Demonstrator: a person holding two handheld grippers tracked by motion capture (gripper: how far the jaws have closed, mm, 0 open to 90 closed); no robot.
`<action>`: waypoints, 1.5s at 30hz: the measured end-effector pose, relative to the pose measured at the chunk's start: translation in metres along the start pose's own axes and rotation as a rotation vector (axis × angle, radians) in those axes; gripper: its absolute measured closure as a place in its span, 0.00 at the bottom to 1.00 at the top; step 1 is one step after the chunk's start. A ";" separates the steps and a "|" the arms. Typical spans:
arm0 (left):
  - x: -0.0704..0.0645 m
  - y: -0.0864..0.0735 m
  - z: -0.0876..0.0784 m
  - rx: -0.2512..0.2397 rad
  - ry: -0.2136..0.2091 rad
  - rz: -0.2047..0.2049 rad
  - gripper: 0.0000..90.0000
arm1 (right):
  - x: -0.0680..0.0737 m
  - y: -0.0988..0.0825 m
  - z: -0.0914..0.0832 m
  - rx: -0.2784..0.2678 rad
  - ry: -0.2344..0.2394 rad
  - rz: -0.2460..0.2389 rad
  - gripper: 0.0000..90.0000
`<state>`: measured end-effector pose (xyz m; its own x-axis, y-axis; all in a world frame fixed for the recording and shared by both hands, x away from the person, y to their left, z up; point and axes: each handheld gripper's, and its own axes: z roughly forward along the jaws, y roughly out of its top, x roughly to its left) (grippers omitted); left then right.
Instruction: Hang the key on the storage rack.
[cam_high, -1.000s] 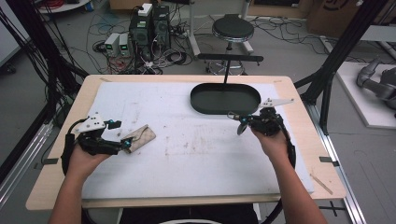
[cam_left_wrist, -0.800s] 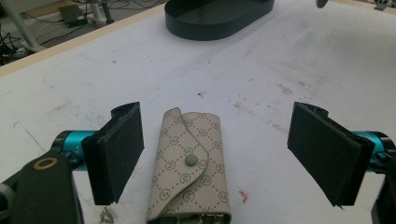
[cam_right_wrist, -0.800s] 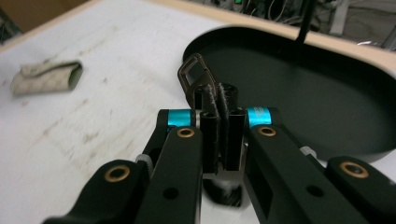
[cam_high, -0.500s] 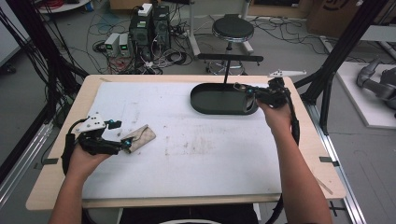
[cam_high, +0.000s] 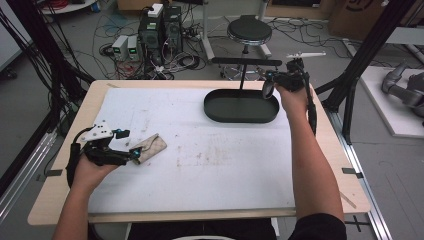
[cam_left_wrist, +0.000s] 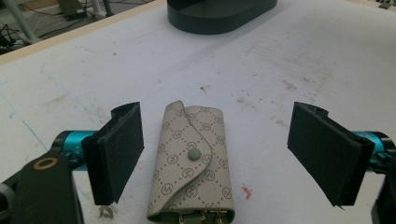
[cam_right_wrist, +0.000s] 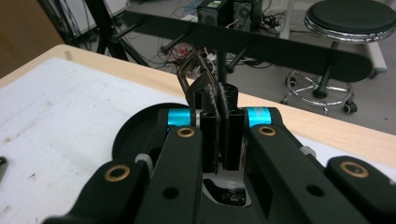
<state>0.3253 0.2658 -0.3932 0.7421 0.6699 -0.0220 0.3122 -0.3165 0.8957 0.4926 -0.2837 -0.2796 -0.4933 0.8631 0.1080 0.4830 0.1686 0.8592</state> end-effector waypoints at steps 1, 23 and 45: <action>0.000 0.000 0.000 0.002 0.002 -0.002 0.20 | -0.003 0.003 0.004 0.008 -0.007 0.004 0.99; 0.001 -0.003 0.002 0.026 0.009 0.002 0.20 | -0.017 -0.002 0.037 0.006 -0.083 0.051 0.98; 0.002 -0.005 0.003 0.032 -0.001 -0.009 0.20 | 0.014 -0.007 0.016 0.076 -0.100 -0.178 0.54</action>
<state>0.3268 0.2664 -0.3989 0.7400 0.6719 -0.0308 0.3379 -0.3318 0.8808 0.4938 -0.2647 -0.2923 -0.5035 0.8587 -0.0958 0.4495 0.3550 0.8197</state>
